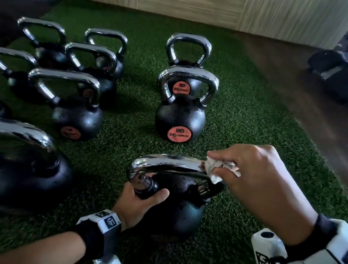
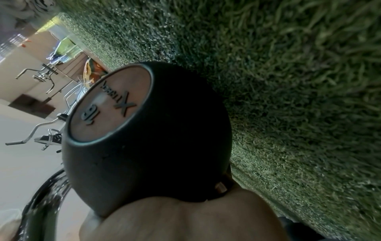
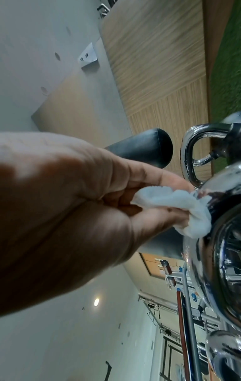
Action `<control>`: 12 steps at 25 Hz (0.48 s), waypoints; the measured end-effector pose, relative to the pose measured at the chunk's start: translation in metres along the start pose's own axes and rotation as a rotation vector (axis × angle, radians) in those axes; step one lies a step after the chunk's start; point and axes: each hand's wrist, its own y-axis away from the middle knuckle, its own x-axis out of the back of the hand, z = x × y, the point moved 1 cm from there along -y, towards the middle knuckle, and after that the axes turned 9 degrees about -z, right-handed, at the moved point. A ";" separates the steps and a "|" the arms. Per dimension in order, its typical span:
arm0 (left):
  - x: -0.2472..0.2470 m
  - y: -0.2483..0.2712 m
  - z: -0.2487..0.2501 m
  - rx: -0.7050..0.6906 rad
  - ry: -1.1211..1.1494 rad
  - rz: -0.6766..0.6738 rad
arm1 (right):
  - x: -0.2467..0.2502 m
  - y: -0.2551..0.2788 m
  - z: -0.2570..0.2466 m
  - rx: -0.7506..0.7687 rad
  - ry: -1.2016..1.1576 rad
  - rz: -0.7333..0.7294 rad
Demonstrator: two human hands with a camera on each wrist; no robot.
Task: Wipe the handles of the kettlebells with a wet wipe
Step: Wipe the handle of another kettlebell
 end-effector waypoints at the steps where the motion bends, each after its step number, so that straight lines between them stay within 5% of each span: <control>1: -0.001 0.000 0.000 -0.006 0.006 0.004 | -0.002 0.000 0.003 -0.001 0.016 0.012; 12: -0.003 0.001 0.008 -0.103 0.039 -0.063 | -0.007 0.016 0.040 -0.111 0.005 0.024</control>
